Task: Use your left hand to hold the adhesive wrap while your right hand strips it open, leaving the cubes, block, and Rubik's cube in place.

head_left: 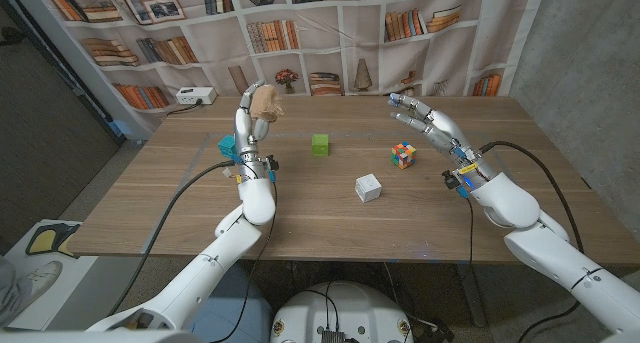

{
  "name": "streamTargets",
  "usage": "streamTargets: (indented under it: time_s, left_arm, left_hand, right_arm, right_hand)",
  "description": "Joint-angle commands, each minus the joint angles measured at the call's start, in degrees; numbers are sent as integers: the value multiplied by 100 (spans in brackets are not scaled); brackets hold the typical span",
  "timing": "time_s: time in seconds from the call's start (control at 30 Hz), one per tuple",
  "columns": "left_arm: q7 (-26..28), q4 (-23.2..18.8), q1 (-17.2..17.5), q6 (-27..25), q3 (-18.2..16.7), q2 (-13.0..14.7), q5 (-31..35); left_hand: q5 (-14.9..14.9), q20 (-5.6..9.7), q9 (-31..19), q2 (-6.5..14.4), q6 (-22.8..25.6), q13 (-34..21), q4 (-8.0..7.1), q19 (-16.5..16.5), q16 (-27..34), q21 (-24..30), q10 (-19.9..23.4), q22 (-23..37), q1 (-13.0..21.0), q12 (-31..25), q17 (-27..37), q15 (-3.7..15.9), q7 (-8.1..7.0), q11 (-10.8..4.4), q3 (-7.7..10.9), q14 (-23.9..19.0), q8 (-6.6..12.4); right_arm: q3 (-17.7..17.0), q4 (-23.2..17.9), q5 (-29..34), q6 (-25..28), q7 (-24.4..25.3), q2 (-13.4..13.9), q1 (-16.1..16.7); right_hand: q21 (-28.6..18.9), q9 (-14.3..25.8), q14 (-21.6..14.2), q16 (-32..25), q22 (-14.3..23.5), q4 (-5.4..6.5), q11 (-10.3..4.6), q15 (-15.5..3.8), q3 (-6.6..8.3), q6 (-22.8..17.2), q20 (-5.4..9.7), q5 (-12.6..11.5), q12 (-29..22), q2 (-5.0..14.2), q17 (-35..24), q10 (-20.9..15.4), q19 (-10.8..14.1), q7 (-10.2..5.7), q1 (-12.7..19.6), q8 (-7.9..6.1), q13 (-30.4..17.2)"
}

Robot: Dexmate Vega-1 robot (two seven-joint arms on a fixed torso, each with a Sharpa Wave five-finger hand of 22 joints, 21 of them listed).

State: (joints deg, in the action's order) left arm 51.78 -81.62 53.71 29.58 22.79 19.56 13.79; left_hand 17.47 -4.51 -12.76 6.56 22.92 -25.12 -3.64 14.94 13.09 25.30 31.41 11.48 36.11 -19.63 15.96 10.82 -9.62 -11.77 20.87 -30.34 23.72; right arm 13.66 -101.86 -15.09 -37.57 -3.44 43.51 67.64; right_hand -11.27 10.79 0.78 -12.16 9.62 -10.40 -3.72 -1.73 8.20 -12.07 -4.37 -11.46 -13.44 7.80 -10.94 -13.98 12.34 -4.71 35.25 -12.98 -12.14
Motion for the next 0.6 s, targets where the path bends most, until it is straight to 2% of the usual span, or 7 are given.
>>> streamTargets:
  time_s: [0.03, 0.2, 0.3, 0.4, 0.6]
  left_arm:
    - [26, 127, -74, 91, 60, -33, 21]
    - [46, 175, -110, 117, 78, -54, 29]
    - [67, 193, -125, 135, 89, -64, 50]
    - [63, 185, -124, 130, 95, -55, 59]
    - [43, 165, -111, 105, 101, -31, 63]
  left_hand:
    - [39, -47, -14, 74, 16, -24, -3, 6, 16, -15, 23, -2, 23, 27, 12, 8, -33, 0, 59, -19, 5]
    - [49, -39, -19, 109, 9, -27, -12, 8, 18, -15, 20, -1, 30, 36, 12, 14, -32, -1, 74, -18, 4]
    - [53, -27, -20, 111, 14, -28, -14, 9, 20, -15, 32, -1, 30, 36, 11, 13, -34, -2, 76, -21, 5]
    - [55, -25, -18, 92, 5, -31, -12, 12, 19, -14, 36, -1, 29, 41, 8, 15, -49, -2, 68, -19, 0]
    - [59, -23, -19, 68, 33, -34, -14, 16, 23, -14, 44, -2, 24, 47, 5, 19, -52, -1, 57, -25, 10]
  right_arm:
    - [-96, -384, 562, 140, 229, 85, 114]
    - [-98, -565, 913, 173, 329, 72, 148]
    - [-95, -672, 1138, 242, 396, 55, 156]
    - [-72, -722, 1187, 305, 406, 42, 139]
    - [-14, -737, 1274, 346, 444, -6, 97]
  right_hand:
    - [21, 23, -51, -15, 2, 2, -61, -205, 64, 29, 59, 16, 22, -6, 1, -24, 8, -45, 137, -5, -19]
    - [45, 25, -70, -15, 4, -5, -132, -257, 128, 7, 65, 28, 41, -16, 3, -22, -40, -105, 310, -1, -22]
    - [35, 28, -262, -88, 12, 41, -186, -348, 209, -93, 96, 64, -55, -52, -16, -323, -19, -138, 560, -8, -69]
    - [30, 32, -328, -117, 14, 72, -147, -343, 220, -138, 113, 75, -98, -55, -29, -437, -2, -154, 602, -13, -102]
    - [27, 35, -352, -132, 16, 93, -175, -303, 225, -167, 106, 82, -101, -51, -42, -446, 7, -166, 619, -17, -127]
